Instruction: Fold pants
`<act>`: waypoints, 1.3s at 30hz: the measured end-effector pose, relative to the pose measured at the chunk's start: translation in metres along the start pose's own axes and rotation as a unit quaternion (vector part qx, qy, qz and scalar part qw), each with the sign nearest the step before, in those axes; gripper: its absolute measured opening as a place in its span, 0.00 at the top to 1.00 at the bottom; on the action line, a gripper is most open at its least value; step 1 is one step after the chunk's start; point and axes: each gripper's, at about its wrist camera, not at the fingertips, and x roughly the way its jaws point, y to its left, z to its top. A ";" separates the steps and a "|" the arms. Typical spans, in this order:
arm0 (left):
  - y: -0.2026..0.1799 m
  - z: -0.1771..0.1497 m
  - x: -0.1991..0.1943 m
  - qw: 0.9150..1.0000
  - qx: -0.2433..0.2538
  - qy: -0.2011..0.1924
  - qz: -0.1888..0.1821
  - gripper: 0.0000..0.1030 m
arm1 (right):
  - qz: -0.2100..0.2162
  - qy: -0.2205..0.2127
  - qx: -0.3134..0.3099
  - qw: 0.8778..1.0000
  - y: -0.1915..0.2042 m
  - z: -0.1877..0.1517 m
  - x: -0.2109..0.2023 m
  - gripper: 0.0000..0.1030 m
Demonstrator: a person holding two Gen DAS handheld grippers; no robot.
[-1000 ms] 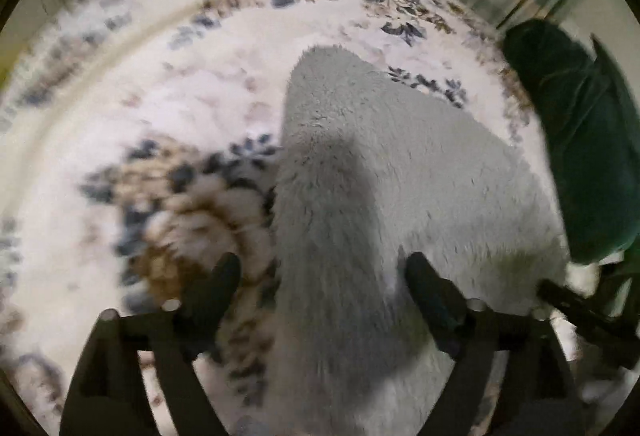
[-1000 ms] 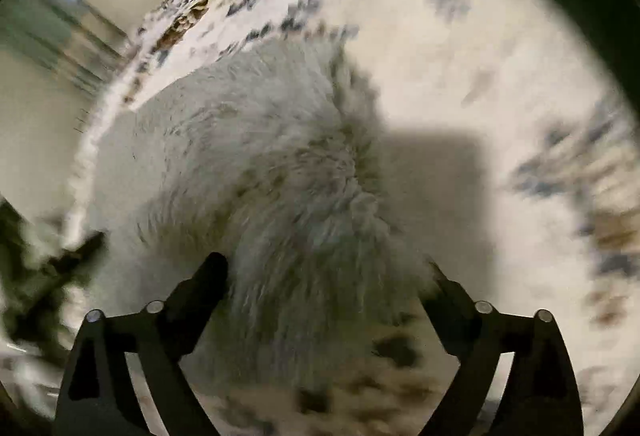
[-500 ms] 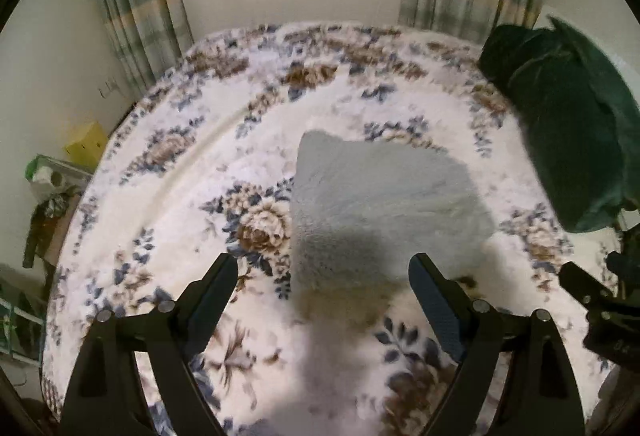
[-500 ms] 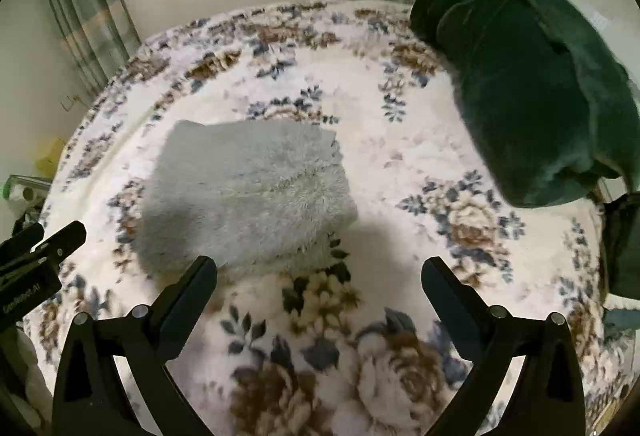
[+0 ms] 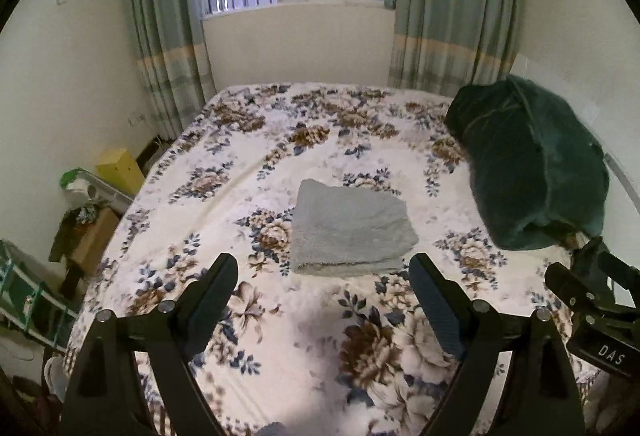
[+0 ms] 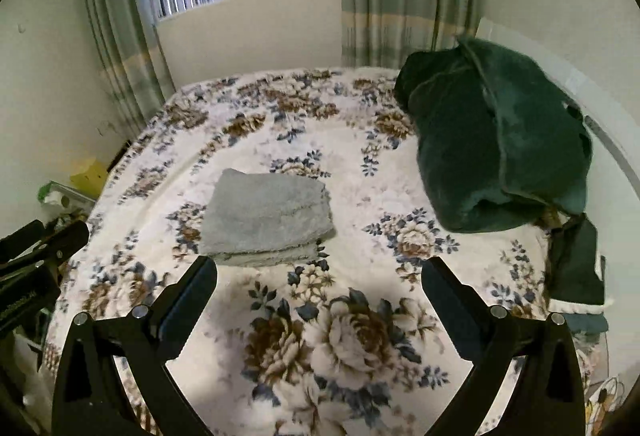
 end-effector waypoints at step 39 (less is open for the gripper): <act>-0.007 -0.030 -0.204 0.998 0.000 -0.069 0.009 0.00 | 0.032 -0.097 -0.019 0.995 -0.008 -0.032 -0.310 0.00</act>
